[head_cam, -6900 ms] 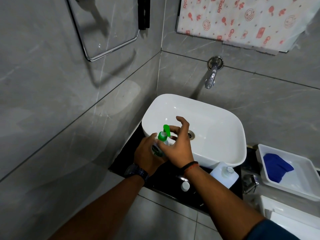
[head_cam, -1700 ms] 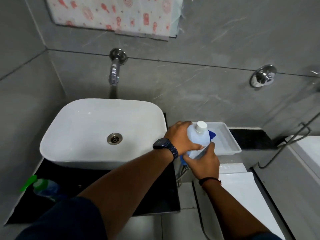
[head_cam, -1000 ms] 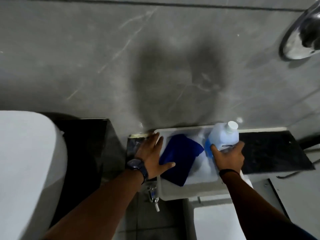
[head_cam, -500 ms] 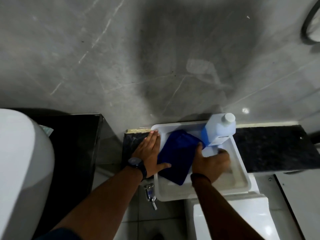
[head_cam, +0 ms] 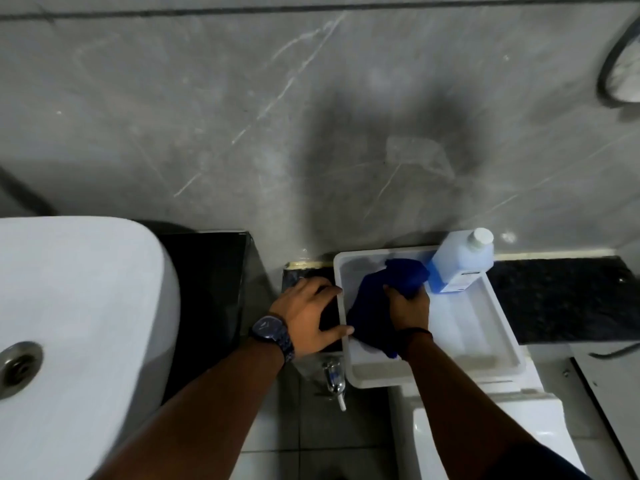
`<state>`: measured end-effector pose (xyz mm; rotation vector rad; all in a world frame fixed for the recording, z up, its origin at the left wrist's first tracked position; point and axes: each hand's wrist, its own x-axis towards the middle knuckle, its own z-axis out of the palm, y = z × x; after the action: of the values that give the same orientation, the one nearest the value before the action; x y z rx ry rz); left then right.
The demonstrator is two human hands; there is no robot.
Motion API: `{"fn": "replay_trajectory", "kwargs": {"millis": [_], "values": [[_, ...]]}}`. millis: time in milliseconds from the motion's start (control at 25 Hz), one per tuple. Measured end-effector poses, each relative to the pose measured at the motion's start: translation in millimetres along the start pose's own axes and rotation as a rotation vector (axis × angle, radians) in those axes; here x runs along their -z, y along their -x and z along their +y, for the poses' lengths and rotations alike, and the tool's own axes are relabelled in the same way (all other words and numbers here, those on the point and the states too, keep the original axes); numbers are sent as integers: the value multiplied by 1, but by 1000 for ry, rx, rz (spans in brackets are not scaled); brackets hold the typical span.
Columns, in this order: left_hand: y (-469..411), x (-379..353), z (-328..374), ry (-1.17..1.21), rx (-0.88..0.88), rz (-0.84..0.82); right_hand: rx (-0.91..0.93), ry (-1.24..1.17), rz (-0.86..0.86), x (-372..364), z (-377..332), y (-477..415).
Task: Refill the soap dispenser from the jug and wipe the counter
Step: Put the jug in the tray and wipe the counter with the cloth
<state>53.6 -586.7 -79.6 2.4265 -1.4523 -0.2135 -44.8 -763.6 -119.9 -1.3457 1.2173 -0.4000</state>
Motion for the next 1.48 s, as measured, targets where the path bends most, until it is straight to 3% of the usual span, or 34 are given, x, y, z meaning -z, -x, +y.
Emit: {"fn": "replay_trajectory", "kwargs": {"millis": [240,360,520,680,800,880,960,1040,1120,1160,1280,1480], "values": [[77,63,33,157,39,74,289,-195,159,9,-42,105],[156,101,50,172,2,116,247,-312,209,13,-51,194],[279,138,38,20,-101,179,165,-349,187,-6,-26,315],[396,148,-9,-105,-135,189,196,-189,305,-50,16,411],[455,141,-56,-43,71,168,306,-49,366,-89,46,457],[486,132,-89,8,254,139,435,95,314,-114,70,479],[511,121,-118,18,383,111,497,265,153,-140,92,495],[527,112,-137,13,465,80,537,454,-152,-163,108,506],[533,105,-149,1,504,62,713,725,-391,-175,119,511],[534,102,-151,-12,513,62,847,811,-410,-178,121,510],[530,96,-156,-58,524,49,1027,841,-236,-180,122,499],[529,89,-161,-51,559,62,846,1168,-132,-208,126,489]]}}
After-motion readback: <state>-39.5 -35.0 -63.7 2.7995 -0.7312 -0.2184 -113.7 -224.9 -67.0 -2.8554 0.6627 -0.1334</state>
